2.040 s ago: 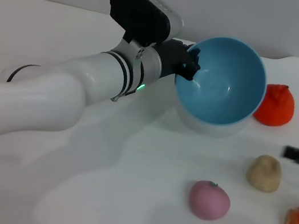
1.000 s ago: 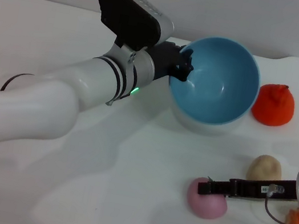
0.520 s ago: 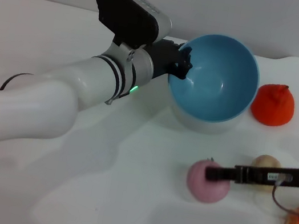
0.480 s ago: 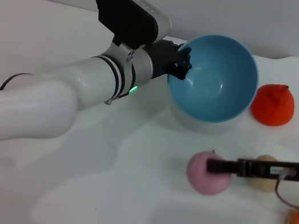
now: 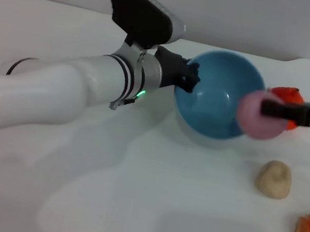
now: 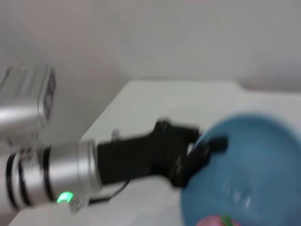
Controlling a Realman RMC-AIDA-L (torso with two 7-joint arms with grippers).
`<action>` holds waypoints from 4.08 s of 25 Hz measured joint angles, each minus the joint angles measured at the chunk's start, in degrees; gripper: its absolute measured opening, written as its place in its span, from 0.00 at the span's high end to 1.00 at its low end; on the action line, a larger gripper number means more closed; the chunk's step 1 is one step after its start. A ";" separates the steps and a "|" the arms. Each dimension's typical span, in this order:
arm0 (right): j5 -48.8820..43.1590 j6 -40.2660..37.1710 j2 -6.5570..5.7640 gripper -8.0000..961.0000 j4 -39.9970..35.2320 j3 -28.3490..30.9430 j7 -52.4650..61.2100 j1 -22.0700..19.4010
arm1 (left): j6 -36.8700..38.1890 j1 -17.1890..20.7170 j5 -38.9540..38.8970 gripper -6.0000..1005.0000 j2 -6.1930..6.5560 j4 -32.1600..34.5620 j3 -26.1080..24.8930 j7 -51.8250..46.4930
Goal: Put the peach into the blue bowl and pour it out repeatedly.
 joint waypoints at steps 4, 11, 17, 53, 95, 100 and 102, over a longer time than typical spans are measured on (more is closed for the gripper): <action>-0.01 3.33 -0.14 0.91 0.49 0.61 -0.14 0.47 | 2.39 -1.43 0.00 0.99 -0.19 -0.44 -0.31 0.00; 0.20 10.66 0.08 0.93 10.78 0.20 -5.93 4.28 | 3.86 -2.88 -0.46 0.99 -0.45 -0.27 0.07 -0.18; 4.64 12.73 0.25 0.79 13.94 0.56 -11.96 4.30 | 4.29 -3.09 -1.18 0.99 -0.46 -0.14 0.08 -0.25; 16.50 12.47 0.01 0.52 15.04 10.41 -18.07 -10.76 | 33.77 -12.11 4.92 0.99 -0.52 -4.89 -11.28 0.09; 55.18 26.15 0.67 0.27 38.01 16.58 -83.49 -11.43 | -24.56 8.04 4.70 0.20 -0.16 5.34 2.74 0.05; 68.94 18.35 0.71 0.27 47.01 16.58 -101.26 -11.36 | -34.26 9.25 4.70 0.20 -0.26 0.14 8.34 -8.68; 71.19 14.28 0.71 0.27 49.54 16.58 -104.30 -11.71 | -36.26 9.51 4.71 0.20 -0.28 -1.50 9.68 -11.80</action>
